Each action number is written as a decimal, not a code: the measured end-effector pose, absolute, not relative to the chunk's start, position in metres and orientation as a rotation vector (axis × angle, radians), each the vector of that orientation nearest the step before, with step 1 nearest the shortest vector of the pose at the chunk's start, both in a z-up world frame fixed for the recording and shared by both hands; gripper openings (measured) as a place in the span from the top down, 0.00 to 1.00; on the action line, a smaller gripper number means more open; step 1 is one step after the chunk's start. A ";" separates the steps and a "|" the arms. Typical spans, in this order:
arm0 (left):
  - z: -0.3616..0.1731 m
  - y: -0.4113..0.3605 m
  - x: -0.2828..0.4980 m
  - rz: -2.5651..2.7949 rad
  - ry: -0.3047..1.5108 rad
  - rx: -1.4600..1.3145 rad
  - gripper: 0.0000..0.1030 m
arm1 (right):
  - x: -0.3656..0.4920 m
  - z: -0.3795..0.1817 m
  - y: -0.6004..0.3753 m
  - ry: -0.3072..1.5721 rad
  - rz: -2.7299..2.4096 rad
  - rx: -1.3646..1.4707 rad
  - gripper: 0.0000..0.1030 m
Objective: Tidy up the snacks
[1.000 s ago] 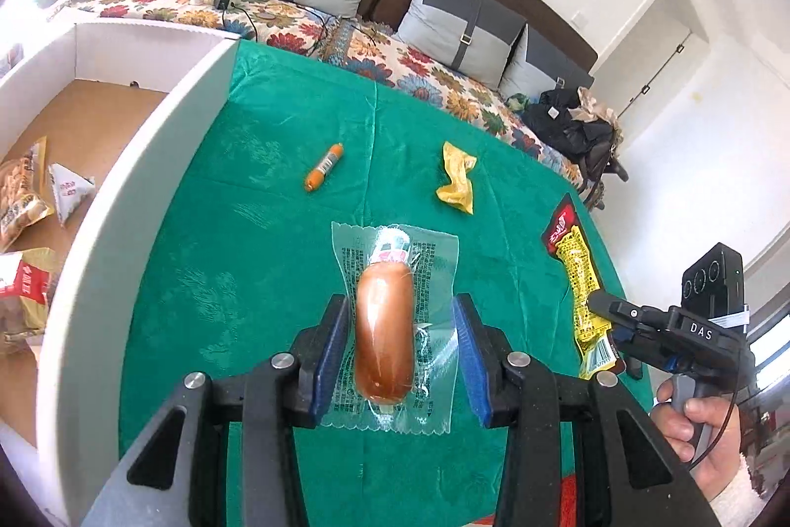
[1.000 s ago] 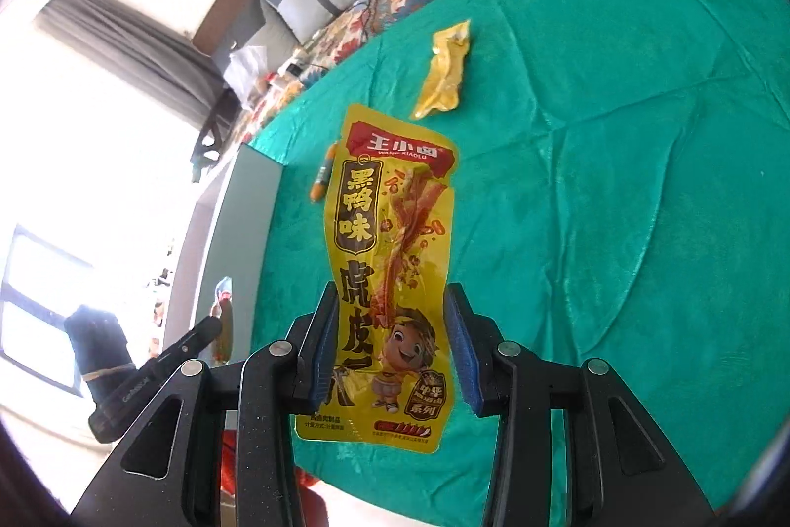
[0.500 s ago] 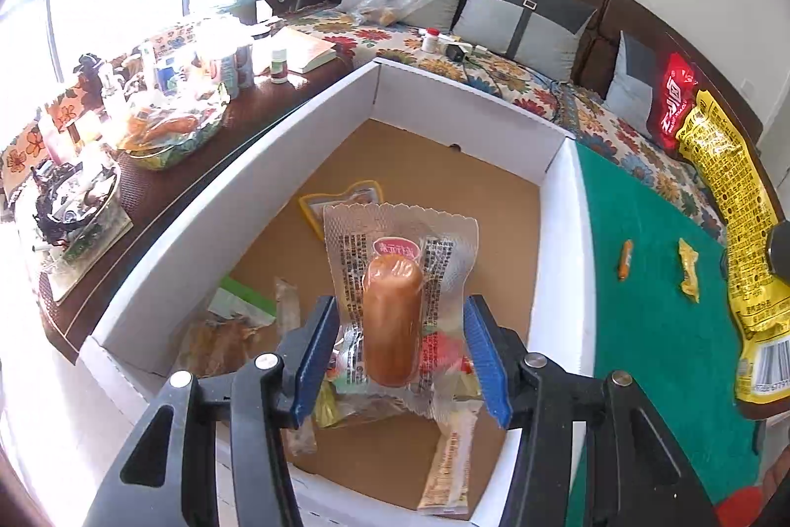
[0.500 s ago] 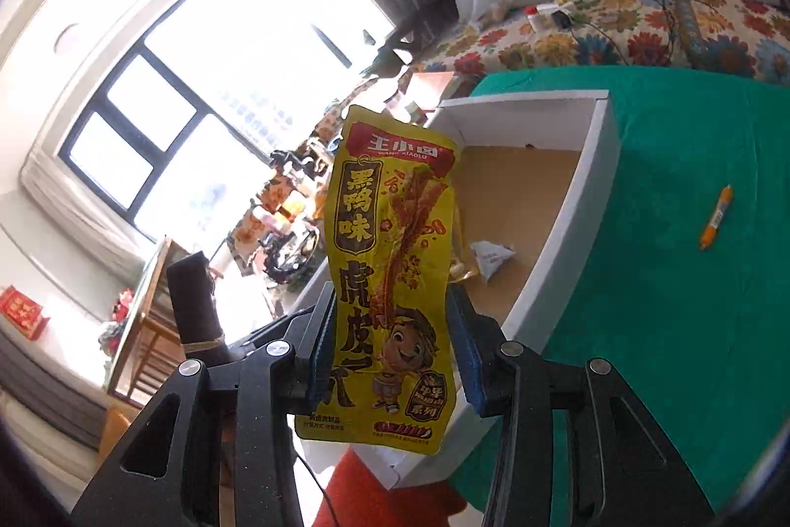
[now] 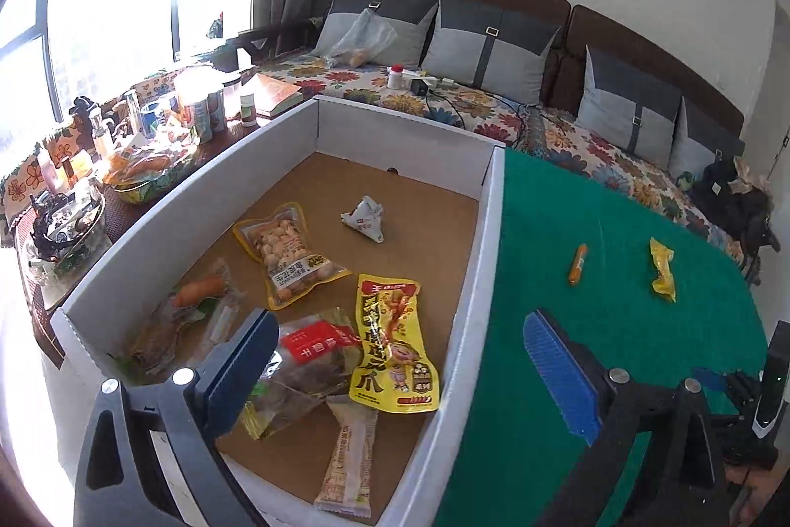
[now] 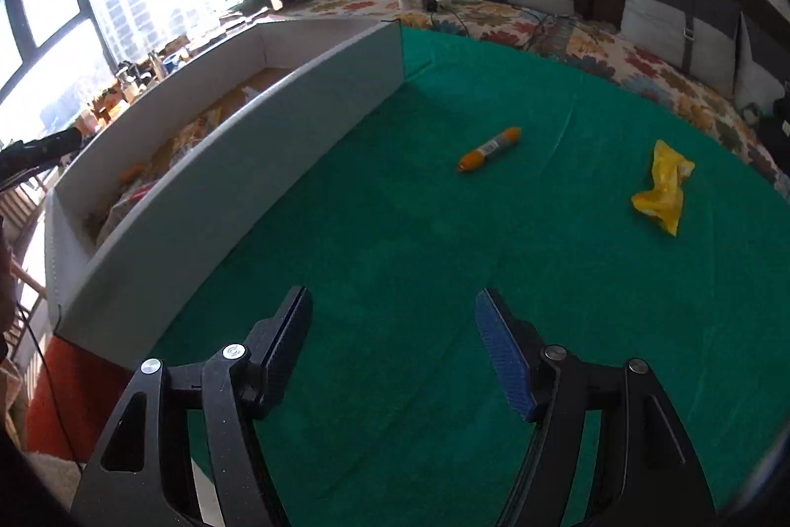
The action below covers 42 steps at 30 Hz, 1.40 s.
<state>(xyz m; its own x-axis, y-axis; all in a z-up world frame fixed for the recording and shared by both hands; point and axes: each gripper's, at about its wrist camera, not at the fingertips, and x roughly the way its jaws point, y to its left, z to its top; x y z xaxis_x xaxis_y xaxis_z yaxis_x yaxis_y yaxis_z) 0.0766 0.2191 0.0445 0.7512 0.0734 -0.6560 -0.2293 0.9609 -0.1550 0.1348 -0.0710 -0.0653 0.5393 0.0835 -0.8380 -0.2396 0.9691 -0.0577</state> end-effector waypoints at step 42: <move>-0.114 -0.097 0.232 -0.117 0.949 0.048 0.00 | 0.125 -0.111 -0.321 0.957 -0.295 0.091 0.13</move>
